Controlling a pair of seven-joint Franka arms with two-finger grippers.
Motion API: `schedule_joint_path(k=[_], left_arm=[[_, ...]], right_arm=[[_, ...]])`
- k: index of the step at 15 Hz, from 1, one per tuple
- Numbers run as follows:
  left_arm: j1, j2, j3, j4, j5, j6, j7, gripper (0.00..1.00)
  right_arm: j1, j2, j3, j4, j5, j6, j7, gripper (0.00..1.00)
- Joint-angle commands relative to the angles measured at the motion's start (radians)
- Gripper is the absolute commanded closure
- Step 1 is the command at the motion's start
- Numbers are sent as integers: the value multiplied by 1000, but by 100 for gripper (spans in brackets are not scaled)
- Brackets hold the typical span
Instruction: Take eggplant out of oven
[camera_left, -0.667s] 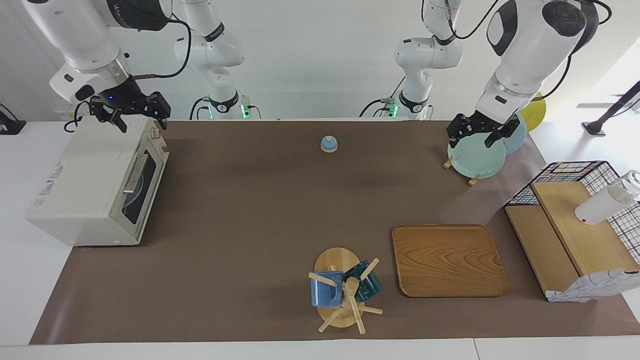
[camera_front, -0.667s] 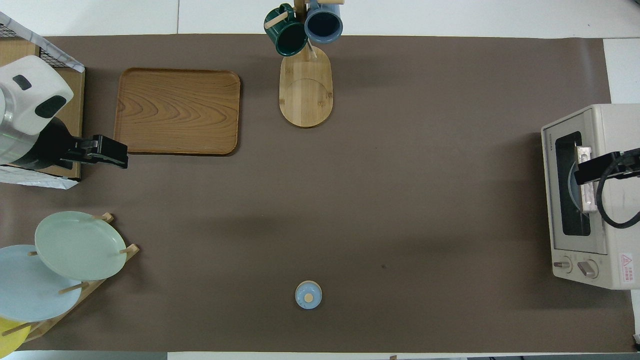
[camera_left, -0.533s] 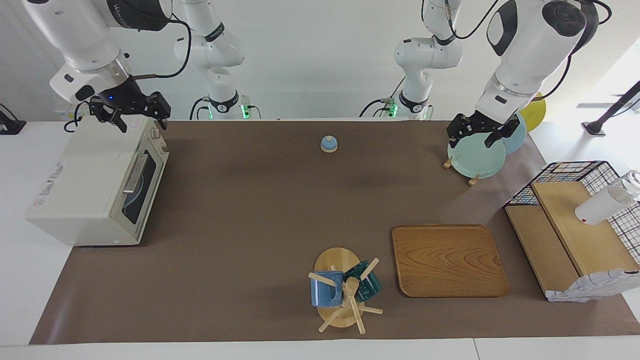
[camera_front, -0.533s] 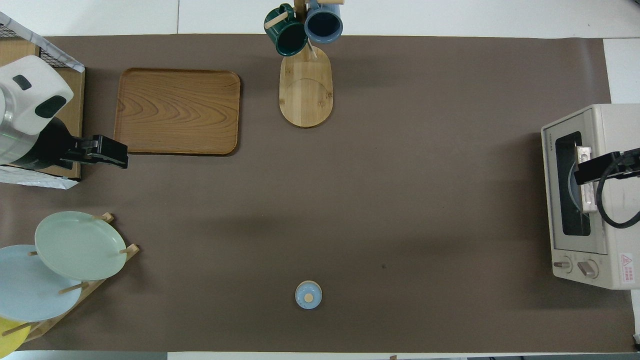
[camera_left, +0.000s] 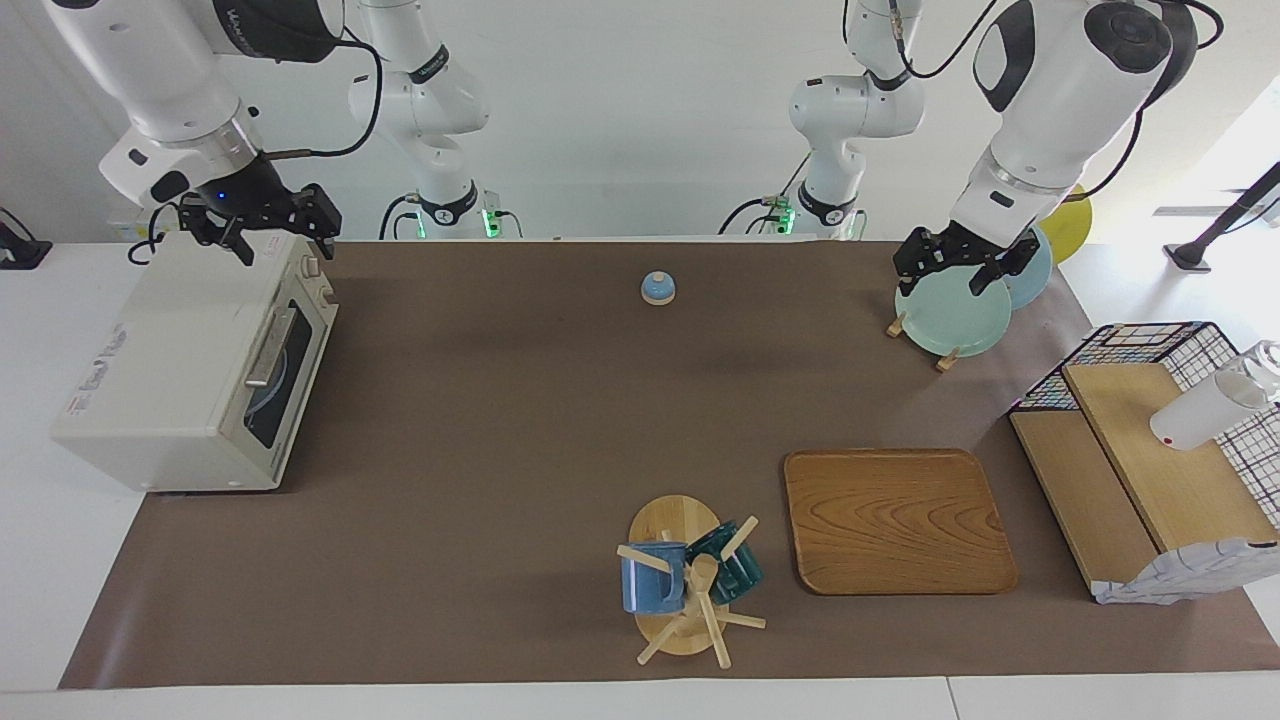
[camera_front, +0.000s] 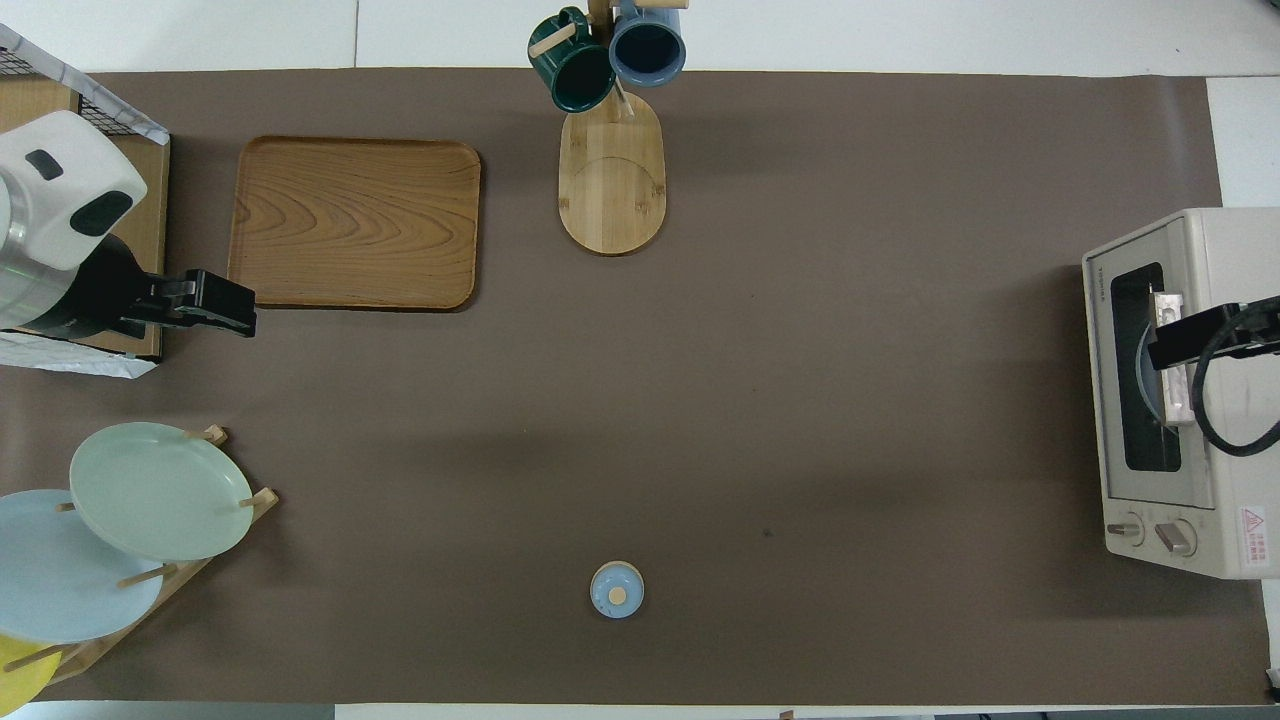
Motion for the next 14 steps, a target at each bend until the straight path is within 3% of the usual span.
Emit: schedule_joint_path(k=[1,2,3,4,8,11,14], left_arm=[[0,-26,1,-24,18,0,3,0],[0,-26,1,-24,18,0,3,0],[2,-26,1,-24,18,0,3,0],[0,-26,1,-24,18,0,3,0],[0,-26,1,-24,18,0,3,0],[0,-26,0,-24,18,0,3,0],[0,-26,0,-24,18,0,3,0]], right_arm=[[-6,-10,4,-20,7,10,-2,1],[-11,-13,4,-34,7,10,-25,32],[-15,-21,4,-48,7,23,-55,76],[-17,-28,0,-75,7,72,-81,100],[-44,-80,-8,-217,0,226,-106,100],[-43,-107,-7,-357,-120,374,-59,100],[-58,-104,-10,-382,-172,395,-54,100]])
